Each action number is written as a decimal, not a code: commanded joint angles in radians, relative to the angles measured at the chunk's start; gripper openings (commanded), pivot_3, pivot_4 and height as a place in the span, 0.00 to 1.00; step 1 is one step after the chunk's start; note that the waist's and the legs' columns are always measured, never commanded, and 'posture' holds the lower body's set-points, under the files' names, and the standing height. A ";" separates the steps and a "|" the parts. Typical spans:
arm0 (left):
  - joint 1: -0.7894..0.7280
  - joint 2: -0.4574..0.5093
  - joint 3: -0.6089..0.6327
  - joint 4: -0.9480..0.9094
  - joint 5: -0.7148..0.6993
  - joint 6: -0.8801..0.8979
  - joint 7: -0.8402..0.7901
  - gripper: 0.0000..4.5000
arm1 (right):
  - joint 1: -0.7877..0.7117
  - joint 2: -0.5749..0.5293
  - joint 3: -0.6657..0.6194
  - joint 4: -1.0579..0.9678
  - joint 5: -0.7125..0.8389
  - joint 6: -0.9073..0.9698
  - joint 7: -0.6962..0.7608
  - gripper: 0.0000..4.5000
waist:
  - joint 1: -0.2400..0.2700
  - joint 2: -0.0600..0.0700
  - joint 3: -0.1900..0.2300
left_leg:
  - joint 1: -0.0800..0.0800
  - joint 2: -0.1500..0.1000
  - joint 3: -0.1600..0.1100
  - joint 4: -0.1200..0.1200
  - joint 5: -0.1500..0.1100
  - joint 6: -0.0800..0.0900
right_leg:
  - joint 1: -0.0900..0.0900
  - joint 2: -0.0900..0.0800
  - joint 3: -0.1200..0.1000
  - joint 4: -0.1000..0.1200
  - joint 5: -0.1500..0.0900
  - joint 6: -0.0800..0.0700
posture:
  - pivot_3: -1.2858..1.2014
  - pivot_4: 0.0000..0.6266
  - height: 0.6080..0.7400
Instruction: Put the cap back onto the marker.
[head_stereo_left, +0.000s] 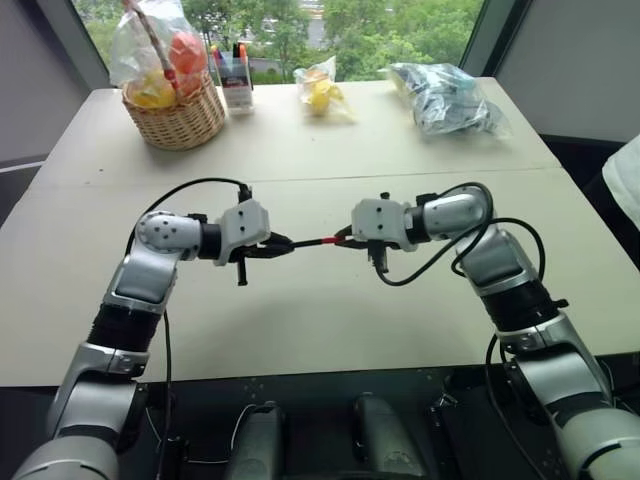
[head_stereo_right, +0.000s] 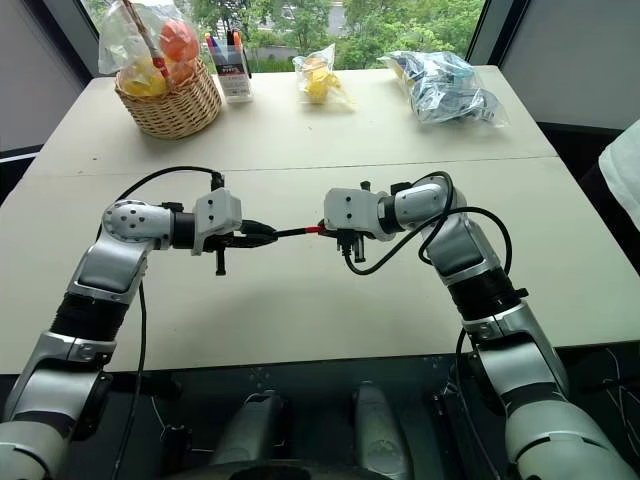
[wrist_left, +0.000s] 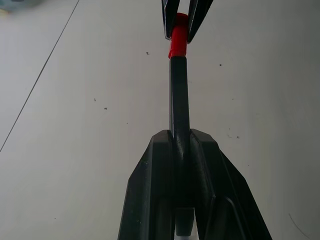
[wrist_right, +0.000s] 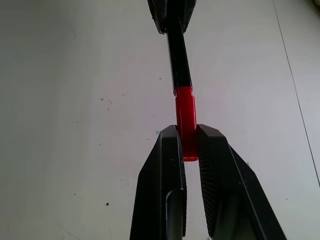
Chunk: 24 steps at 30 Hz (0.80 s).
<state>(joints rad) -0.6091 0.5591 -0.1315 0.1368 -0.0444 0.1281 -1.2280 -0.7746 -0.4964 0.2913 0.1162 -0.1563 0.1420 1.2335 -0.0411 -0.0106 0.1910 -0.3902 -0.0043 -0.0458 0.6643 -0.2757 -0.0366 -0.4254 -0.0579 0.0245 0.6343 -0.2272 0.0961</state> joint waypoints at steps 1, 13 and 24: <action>-0.056 -0.096 -0.031 -0.086 -0.072 -0.029 0.031 0.00 | -0.046 0.132 0.098 -0.137 0.114 -0.089 0.052 0.01 | 0.000 0.000 0.000 | 0.000 0.000 0.000 0.000 0.000 0.000 | 0.000 0.000 0.000 0.000 0.000 0.000 | 0.52 0.24 1.00; -0.065 -0.120 -0.020 -0.086 -0.074 -0.020 0.036 0.00 | -0.075 0.173 0.109 -0.101 0.124 -0.109 0.056 0.01 | 0.000 0.000 0.000 | 0.000 0.000 0.000 0.000 0.000 0.000 | 0.000 0.000 0.000 0.000 0.000 0.000 | 0.52 0.24 1.00; -0.056 -0.097 -0.015 -0.089 -0.069 -0.007 -0.002 0.00 | -0.084 0.082 0.095 -0.089 0.117 -0.189 0.174 0.01 | 0.000 0.000 0.000 | 0.000 0.000 0.000 0.000 0.000 0.000 | 0.000 0.000 0.000 0.000 0.000 0.000 | 0.52 0.24 1.00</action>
<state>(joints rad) -0.6087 0.5361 -0.1115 0.1295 -0.0580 0.1414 -1.2718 -0.8136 -0.5121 0.2870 0.1354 -0.1583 0.0578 1.3286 -0.0411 -0.0106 0.1910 -0.3903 -0.0043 -0.0458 0.6643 -0.2757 -0.0366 -0.4254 -0.0579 0.0244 0.6343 -0.2272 0.0961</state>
